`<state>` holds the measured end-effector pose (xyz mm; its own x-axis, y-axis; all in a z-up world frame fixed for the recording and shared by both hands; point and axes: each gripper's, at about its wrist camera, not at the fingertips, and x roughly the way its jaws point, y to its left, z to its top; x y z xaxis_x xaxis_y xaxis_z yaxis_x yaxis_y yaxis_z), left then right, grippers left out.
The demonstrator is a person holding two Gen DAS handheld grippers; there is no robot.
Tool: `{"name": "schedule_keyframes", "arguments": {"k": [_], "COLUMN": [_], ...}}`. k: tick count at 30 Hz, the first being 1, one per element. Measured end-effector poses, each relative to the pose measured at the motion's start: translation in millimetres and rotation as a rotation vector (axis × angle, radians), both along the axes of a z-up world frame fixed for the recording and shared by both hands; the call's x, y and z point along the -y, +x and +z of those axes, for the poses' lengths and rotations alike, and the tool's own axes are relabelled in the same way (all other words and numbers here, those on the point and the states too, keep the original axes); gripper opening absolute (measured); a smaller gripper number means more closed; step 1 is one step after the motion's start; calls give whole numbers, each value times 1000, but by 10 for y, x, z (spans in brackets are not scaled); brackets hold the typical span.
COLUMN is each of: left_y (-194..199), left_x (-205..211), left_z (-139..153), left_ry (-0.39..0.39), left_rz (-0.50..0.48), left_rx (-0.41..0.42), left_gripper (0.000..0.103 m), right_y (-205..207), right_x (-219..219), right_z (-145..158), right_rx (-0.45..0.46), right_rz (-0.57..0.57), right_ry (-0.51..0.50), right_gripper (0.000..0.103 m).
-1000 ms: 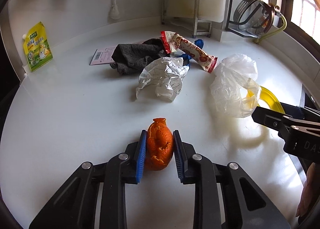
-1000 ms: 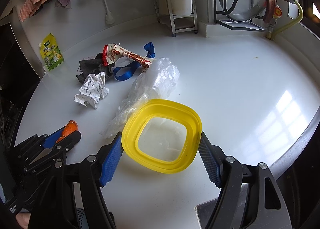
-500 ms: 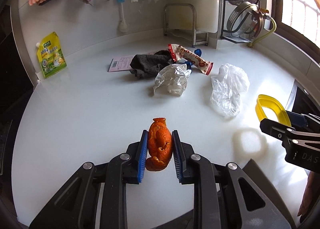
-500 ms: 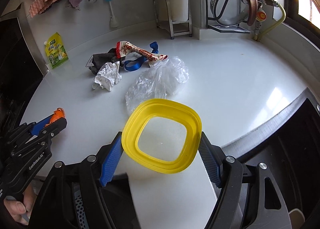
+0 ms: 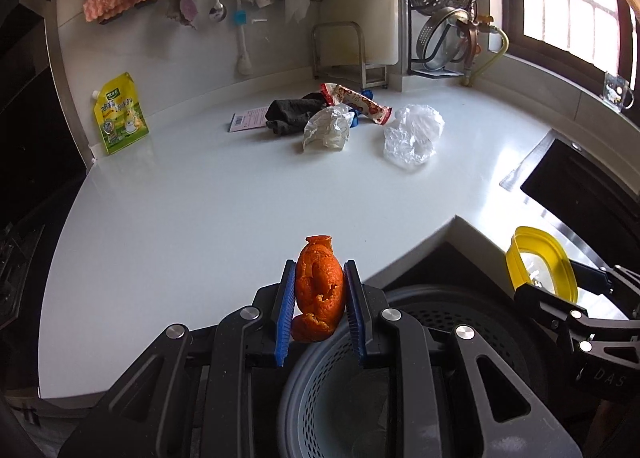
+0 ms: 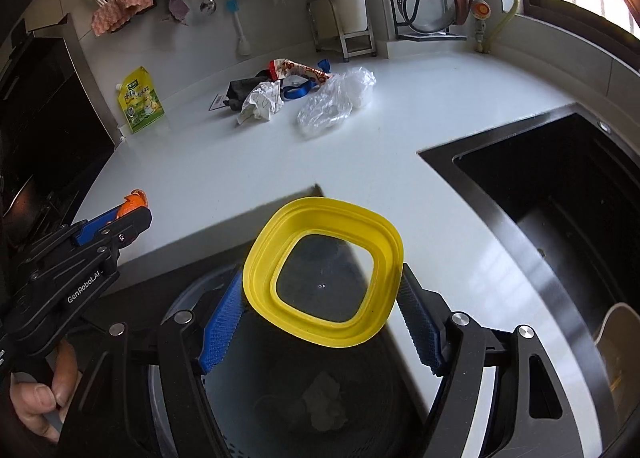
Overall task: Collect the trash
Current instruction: 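Carry the yellow lid and orange peel over the basket with both tools, then open both tools to drop the lid and peel into the basket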
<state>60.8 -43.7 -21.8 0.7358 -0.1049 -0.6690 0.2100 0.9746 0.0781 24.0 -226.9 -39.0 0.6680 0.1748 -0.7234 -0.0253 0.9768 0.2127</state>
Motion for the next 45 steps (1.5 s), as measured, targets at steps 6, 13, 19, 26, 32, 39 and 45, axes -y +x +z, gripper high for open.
{"name": "schedule_keyframes", "arguments": {"k": [6, 13, 19, 26, 32, 39, 45], "left_y": [-216, -448, -658, -787, -780, -753, -749], "left_x": [-21, -83, -83, -46, -46, -89, -152], "left_z": [-83, -18, -66, -192, -288, -351, -336], "left_ry": [-16, -20, -4, 16, 8, -18, -27], "left_rz": [-29, -66, -72, -80, -88, -89, -70], "left_rx": [-18, 2, 2, -24, -64, -103, -89], "left_gripper": [24, 24, 24, 24, 24, 28, 70], "right_y": [-343, -662, -823, -930, -915, -883, -882], "right_x": [-4, -75, -152, -181, -233, -278, -243], "right_z": [-65, 88, -46, -167, -278, -331, -318], "right_rx": [-6, 36, 13, -2, -32, -43, -37], "right_rz": [-17, -37, -24, -17, -11, 0, 0], "right_ry": [-6, -45, -30, -10, -20, -16, -8], "right_gripper": [71, 71, 71, 71, 71, 71, 80]}}
